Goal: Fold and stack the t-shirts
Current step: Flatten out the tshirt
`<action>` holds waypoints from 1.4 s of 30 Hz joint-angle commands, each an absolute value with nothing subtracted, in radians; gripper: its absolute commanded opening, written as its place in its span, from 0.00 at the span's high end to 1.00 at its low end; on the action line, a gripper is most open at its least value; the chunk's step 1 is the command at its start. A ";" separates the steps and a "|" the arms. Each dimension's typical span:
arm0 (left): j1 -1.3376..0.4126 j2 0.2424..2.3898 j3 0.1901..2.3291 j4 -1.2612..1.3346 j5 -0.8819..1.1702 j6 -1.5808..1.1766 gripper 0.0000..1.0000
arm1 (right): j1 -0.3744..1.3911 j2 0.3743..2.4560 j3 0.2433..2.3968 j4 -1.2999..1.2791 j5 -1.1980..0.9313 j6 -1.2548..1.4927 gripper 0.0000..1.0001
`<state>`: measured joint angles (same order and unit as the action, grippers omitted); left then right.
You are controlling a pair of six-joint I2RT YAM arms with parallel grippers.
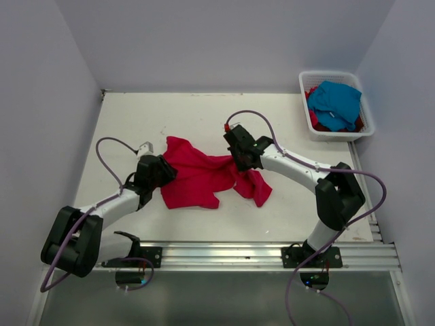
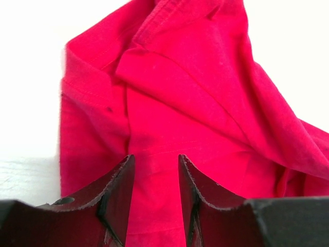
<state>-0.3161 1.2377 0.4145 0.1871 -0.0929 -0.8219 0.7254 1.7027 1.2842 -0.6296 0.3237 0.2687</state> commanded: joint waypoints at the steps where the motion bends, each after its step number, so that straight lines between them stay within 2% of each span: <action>1: -0.310 1.215 0.452 0.143 -0.147 -0.842 0.57 | 0.721 1.706 1.279 -0.614 0.337 0.279 1.00; 12: -0.310 1.252 0.440 0.107 -0.156 -0.862 0.62 | 0.721 1.707 1.284 -0.617 0.339 0.281 1.00; 22: -0.310 1.298 0.397 0.267 -0.087 -0.876 0.62 | 0.721 1.706 1.281 -0.620 0.344 0.279 1.00; 42: -0.310 1.246 0.419 0.270 -0.035 -0.868 0.64 | 0.721 1.723 1.279 -0.614 0.341 0.278 1.00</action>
